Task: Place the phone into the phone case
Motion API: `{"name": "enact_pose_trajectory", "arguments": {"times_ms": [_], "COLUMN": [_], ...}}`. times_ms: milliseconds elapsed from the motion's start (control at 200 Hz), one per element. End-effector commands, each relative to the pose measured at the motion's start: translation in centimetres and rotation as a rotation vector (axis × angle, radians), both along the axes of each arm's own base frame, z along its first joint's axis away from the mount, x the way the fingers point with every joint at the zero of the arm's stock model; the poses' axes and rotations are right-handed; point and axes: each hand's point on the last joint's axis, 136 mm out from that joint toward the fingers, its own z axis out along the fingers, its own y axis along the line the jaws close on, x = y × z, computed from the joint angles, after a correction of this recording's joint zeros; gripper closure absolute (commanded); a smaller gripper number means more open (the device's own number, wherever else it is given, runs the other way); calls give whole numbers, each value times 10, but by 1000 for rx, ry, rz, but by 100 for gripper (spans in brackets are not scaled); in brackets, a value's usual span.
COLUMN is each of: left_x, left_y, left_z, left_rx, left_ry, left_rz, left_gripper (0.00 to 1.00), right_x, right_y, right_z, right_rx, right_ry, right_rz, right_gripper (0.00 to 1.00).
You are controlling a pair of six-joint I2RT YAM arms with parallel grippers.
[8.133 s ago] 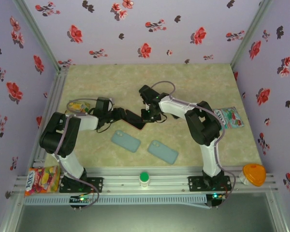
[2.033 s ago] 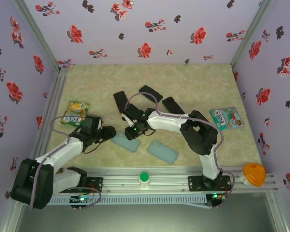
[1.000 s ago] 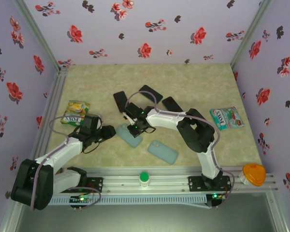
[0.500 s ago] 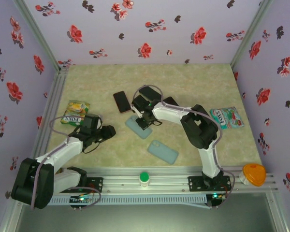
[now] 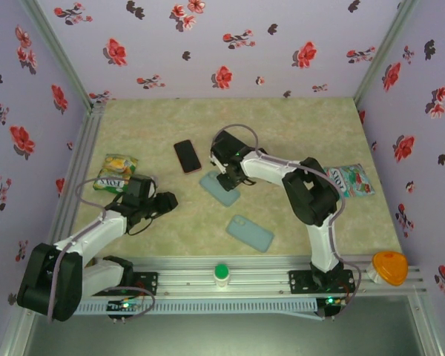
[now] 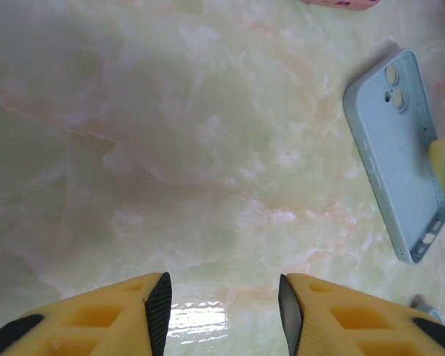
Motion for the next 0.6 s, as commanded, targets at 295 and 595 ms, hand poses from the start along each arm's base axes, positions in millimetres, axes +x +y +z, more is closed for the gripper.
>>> {"name": "enact_pose_trajectory", "arguments": {"times_ms": [295,595], "left_x": [25,71], "left_y": [-14,-38], "left_z": [14,31], "left_rx": [-35,-96], "left_ry": [-48,-113], "left_rz": [-32,-56], "left_gripper": [52,51], "right_x": [44,73], "right_y": [-72,-130], "right_z": [62,30], "right_rx": [310,259], "right_ry": [-50,-39], "right_rz": [-309,-441], "right_gripper": [37,20]}}
